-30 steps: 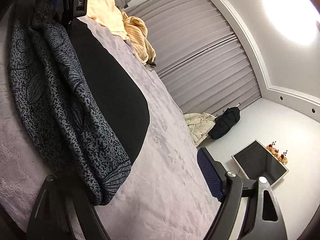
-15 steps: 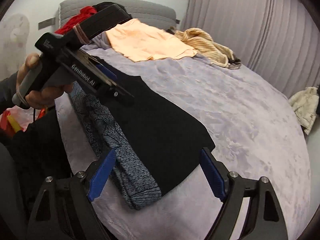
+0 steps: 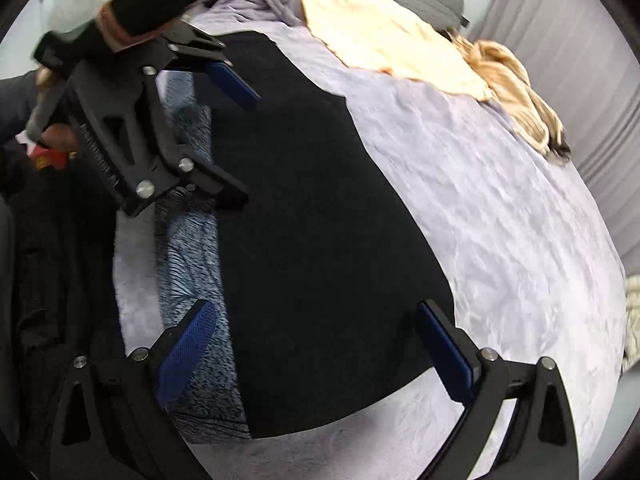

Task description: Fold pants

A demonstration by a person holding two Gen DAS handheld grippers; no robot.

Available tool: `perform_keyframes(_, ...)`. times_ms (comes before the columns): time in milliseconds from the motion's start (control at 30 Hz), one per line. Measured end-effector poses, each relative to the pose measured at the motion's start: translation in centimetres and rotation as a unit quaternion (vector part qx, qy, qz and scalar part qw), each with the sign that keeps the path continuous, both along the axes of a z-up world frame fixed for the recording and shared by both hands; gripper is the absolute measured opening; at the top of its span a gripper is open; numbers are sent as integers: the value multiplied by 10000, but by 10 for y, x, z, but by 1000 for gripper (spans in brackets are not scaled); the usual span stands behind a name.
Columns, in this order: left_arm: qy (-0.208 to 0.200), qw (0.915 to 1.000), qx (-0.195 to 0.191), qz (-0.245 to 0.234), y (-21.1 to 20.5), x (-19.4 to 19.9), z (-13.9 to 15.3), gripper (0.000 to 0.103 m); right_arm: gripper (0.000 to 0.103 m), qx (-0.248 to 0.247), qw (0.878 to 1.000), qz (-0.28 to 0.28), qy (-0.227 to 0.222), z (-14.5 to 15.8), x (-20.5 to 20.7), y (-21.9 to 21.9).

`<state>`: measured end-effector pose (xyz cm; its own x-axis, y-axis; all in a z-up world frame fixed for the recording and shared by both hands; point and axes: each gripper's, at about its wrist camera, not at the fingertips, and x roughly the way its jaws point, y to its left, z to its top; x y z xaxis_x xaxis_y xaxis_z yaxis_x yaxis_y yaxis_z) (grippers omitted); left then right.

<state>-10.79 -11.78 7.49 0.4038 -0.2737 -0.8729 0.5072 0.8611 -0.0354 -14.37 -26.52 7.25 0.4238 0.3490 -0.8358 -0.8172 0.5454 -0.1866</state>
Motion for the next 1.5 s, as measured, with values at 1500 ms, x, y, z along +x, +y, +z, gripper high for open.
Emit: perform_keyframes(1500,82,9684,-114,2491,246,44,-25,103,103,-53,9883,671,1366,-16,105,225)
